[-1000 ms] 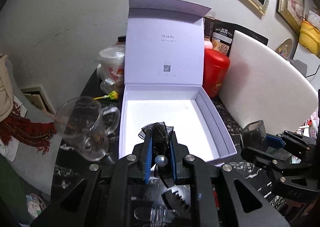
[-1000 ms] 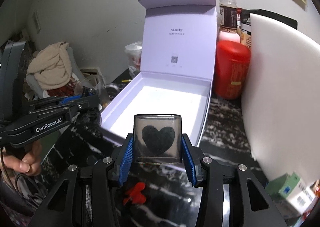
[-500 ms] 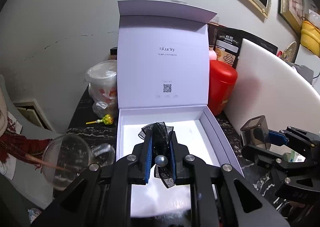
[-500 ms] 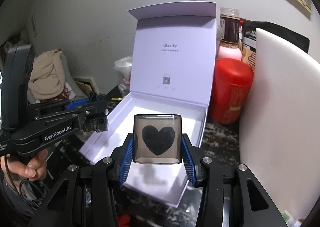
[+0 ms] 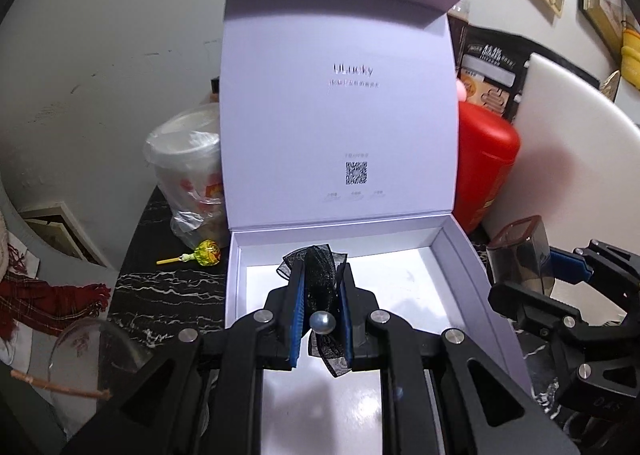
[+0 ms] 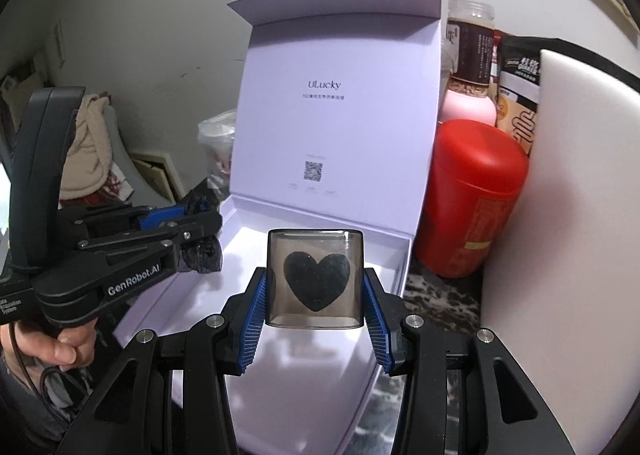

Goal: Organize rigid objects
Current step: 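Lower and release the heart case and hair clip into the white box with both tools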

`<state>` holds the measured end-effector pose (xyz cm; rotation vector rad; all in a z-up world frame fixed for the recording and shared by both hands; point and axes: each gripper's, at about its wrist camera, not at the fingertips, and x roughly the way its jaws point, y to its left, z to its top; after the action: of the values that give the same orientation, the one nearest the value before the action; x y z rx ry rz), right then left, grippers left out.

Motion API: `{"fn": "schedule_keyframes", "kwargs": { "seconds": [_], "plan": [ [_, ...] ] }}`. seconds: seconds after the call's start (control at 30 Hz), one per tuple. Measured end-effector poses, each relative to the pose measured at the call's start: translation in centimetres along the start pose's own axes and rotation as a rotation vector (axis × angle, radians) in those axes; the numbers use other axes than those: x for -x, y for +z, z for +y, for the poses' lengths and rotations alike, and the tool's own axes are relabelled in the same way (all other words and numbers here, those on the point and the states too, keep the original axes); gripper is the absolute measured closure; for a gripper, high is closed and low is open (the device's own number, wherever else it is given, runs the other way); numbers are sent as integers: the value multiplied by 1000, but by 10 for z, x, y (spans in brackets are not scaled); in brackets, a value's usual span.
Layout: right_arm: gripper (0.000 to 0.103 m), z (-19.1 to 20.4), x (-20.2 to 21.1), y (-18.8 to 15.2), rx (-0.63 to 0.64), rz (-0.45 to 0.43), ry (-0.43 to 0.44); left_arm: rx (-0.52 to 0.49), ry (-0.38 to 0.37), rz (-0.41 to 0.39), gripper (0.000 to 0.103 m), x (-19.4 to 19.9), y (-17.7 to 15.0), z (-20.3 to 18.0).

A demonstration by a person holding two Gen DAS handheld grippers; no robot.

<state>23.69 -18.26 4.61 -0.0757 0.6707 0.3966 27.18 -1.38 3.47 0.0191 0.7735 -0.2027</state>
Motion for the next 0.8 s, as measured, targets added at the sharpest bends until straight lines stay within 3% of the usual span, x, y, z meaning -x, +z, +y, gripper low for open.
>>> {"fn": "schedule_keyframes", "kwargs": {
  "seconds": [0.4,0.57,0.8],
  "plan": [
    [57,-12,-30,2,-12,45,-26,-1,34,85,86,-38,2,-1],
    [38,-17,-29,3,-27,34,-37,24,84,165,83,-55,0,2],
    [34,-20,-29,5,-22,38,-57,57,98,207,83,-67,-2,7]
  ]
}}
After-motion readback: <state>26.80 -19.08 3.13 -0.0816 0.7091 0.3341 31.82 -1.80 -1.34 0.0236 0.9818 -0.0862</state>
